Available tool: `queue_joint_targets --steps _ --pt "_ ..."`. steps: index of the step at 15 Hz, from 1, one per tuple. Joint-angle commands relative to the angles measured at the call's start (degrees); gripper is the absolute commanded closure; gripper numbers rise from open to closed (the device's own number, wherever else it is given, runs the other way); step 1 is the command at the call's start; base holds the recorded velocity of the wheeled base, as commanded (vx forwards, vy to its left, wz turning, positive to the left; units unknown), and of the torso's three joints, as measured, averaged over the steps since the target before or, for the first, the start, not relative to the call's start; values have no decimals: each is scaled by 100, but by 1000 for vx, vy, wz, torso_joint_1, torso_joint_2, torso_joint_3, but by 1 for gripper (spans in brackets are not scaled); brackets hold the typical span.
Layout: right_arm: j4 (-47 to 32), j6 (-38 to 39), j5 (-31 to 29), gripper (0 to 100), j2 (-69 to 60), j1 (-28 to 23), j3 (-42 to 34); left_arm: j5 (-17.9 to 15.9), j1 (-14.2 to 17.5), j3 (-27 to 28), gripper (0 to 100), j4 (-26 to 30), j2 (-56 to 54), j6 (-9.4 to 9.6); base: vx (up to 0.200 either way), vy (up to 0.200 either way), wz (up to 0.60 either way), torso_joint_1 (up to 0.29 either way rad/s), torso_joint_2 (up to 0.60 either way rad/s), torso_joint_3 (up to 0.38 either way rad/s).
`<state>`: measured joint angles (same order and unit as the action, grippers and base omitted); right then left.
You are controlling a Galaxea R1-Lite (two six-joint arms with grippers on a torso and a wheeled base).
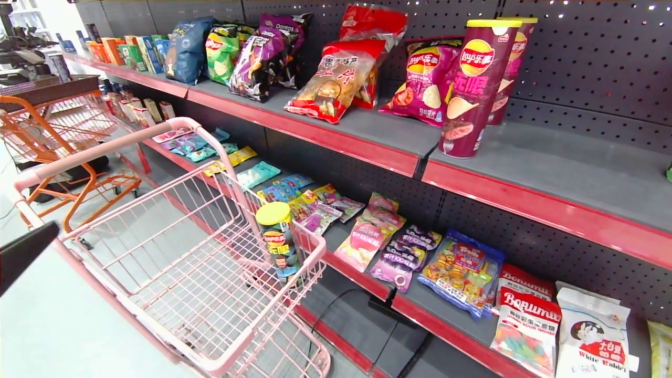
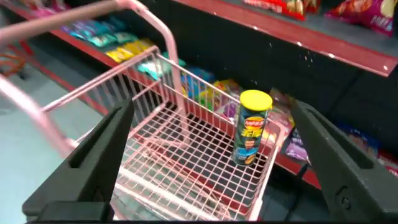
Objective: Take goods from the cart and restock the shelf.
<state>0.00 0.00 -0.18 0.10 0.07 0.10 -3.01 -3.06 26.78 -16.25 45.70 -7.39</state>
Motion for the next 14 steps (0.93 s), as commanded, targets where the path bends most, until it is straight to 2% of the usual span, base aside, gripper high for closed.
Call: queue_joint_targets --steps 1,3,5,9,11,12,14 --pt "0 0 1 0 -1 1 -1 -613 -125 -85 0 -2154 3841 9 0 0 0 0 0 0" --pt "0 -18 1 0 -1 1 -1 -648 -142 -85 0 -2743 4685 9 0 0 0 0 0 0" --pt "0 -9 1 0 -1 1 -1 -833 -336 -94 0 -3648 5537 9 0 0 0 0 0 0" --pt "0 -18 1 0 -1 1 -1 -929 -968 -24 0 -4369 6522 18 0 0 0 0 0 0" --pt "0 -18 1 0 -1 1 -1 -929 -1100 55 0 -4650 6856 18 0 0 0 0 0 0" --pt "0 -18 1 0 -1 1 -1 -921 -1223 196 0 -4914 7225 27 0 0 0 0 0 0" --pt "0 -18 1 0 -1 10 -1 -912 -1311 556 0 -5072 7567 62 0 0 0 0 0 0"
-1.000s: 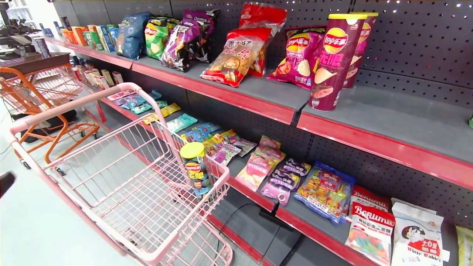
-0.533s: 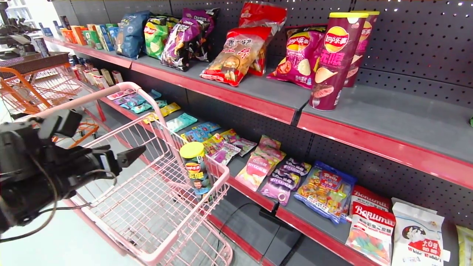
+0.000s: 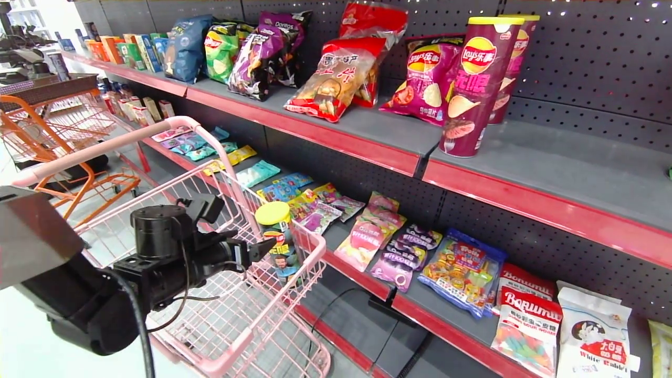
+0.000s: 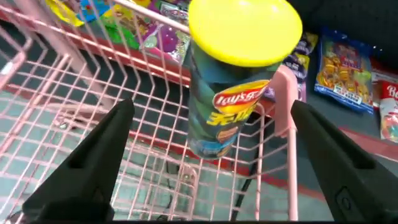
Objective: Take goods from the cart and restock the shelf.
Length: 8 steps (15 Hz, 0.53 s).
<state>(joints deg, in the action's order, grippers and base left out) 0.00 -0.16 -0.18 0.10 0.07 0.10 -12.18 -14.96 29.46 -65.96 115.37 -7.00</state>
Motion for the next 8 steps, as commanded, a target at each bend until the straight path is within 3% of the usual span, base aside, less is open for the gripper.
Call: queue_joint_targets --steps 1,4,8 --pt "0 -2 1 0 -1 10 -1 5 -121 393 0 -101 680 32 0 0 0 0 0 0" --pt "0 -2 1 0 -1 1 -1 -4 -174 868 0 -110 1014 216 0 0 0 0 0 0" --pt "0 -11 9 0 -1 1 -1 5 -244 1193 0 -110 1277 234 0 0 0 0 0 0"
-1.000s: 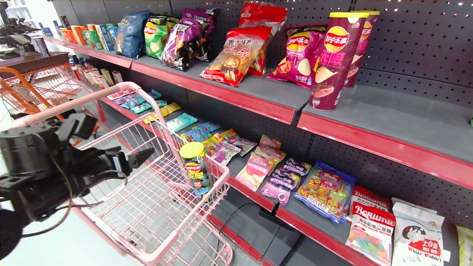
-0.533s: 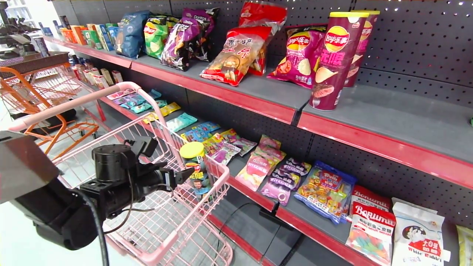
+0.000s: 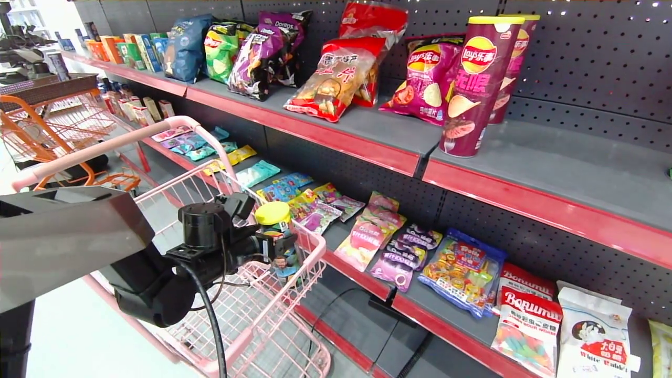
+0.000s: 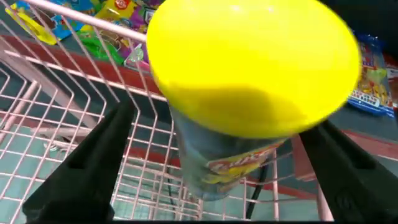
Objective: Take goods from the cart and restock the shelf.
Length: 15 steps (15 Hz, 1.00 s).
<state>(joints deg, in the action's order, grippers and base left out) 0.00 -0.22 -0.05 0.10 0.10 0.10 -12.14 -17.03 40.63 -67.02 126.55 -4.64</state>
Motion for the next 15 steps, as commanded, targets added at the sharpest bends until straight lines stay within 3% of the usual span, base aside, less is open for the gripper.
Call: queue_joint_targets --steps 1,3,4,9,12,15 --pt "0 -4 5 0 -1 -1 -1 1 -64 112 0 -4 195 -1 0 0 0 0 0 0" --pt "0 -4 5 0 -1 8 -1 45 -160 200 0 -12 256 -1 0 0 0 0 0 0" --pt "0 -4 5 0 -1 8 -1 54 -160 226 100 -21 274 -1 0 0 0 0 0 0" --pt "0 -4 5 0 -1 8 -1 98 -143 -29 100 -197 221 7 0 0 0 0 0 0" --pt "0 4 5 0 -1 8 -1 195 -90 -1110 100 -601 -702 -10 0 0 0 0 0 0" --pt "0 4 5 0 -1 8 -1 195 191 -1716 100 -30 -2486 -10 0 0 0 0 0 0"
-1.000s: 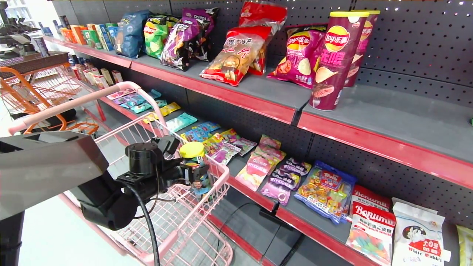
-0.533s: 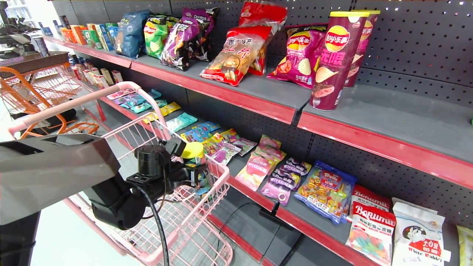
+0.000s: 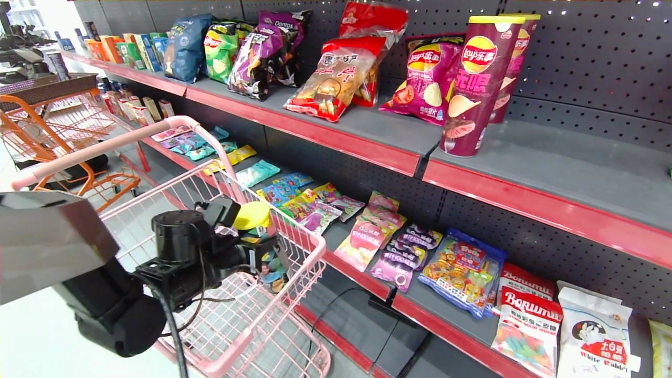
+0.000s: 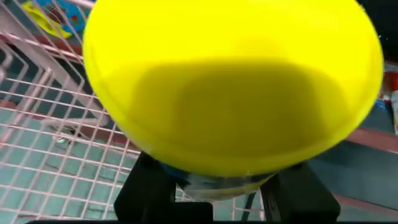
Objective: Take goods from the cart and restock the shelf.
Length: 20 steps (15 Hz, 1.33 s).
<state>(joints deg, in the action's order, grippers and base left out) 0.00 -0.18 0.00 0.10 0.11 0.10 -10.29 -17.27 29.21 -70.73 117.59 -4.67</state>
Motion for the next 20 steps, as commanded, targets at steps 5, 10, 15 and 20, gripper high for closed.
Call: queue_joint_targets --steps 5,10,15,20 --pt "0 9 0 0 -1 -2 -1 80 506 -328 100 3584 -5317 -34 0 0 0 0 0 0" --pt "0 18 -9 0 -1 -2 -1 159 506 498 100 7433 -8498 -8 0 0 0 0 0 0" --pt "0 18 -18 0 -1 -2 -1 853 506 208 100 7820 -9254 36 0 0 0 69 -218 -138" --pt "0 18 -18 0 -1 -2 -1 827 479 -29 100 7785 -9263 89 0 0 0 199 -537 -337"
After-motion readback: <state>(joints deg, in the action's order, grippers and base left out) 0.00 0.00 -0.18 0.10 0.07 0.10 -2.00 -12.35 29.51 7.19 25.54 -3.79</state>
